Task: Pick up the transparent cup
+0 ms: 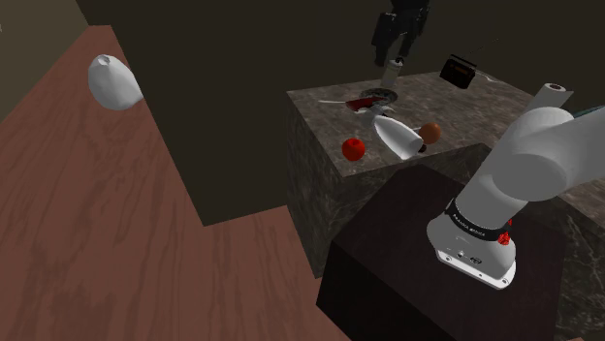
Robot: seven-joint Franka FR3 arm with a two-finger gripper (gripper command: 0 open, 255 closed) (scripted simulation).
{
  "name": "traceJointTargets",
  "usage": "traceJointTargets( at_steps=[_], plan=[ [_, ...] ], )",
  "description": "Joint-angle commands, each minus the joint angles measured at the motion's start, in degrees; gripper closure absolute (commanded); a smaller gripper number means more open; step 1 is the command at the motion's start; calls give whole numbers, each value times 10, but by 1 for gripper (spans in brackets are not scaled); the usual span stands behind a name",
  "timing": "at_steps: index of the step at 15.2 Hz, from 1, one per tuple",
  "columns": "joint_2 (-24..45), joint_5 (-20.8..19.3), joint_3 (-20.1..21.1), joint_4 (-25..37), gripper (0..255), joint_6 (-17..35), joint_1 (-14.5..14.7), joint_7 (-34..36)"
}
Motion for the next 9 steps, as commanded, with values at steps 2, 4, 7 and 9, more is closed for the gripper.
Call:
traceJointTargets(
  at_steps=[2,4,7,9],
  plan=[
    [17,-3,-8,0,0,8,-5,-4],
    [51,-8,-24,0,0,23,-14,-12],
    [105,-14,-47,4,0,44,-28,-24],
    [143,-17,-62,9,0,58,-37,-33]
  ],
)
